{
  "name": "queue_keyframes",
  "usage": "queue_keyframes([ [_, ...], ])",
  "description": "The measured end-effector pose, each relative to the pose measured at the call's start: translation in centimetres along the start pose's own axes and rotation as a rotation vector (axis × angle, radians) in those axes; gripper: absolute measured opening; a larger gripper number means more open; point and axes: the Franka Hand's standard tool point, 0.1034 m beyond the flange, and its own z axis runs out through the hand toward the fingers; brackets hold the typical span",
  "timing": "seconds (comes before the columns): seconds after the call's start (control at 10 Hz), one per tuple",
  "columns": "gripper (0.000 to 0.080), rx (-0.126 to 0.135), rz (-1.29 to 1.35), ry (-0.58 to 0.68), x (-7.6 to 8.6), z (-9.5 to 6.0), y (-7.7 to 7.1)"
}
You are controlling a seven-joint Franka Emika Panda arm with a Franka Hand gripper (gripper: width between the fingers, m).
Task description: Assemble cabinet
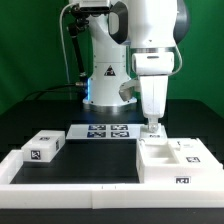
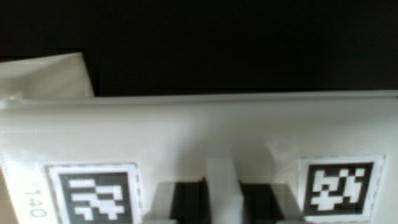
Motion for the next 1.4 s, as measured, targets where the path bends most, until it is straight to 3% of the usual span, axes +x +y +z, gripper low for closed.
queue_keyframes([
  [0.9, 0.0068, -0.006, -0.001, 0.005, 0.2, 0.2, 0.8],
  [1.4, 0.0068, 0.035, -0.031, -0.023, 0.1, 0.0, 3.7],
])
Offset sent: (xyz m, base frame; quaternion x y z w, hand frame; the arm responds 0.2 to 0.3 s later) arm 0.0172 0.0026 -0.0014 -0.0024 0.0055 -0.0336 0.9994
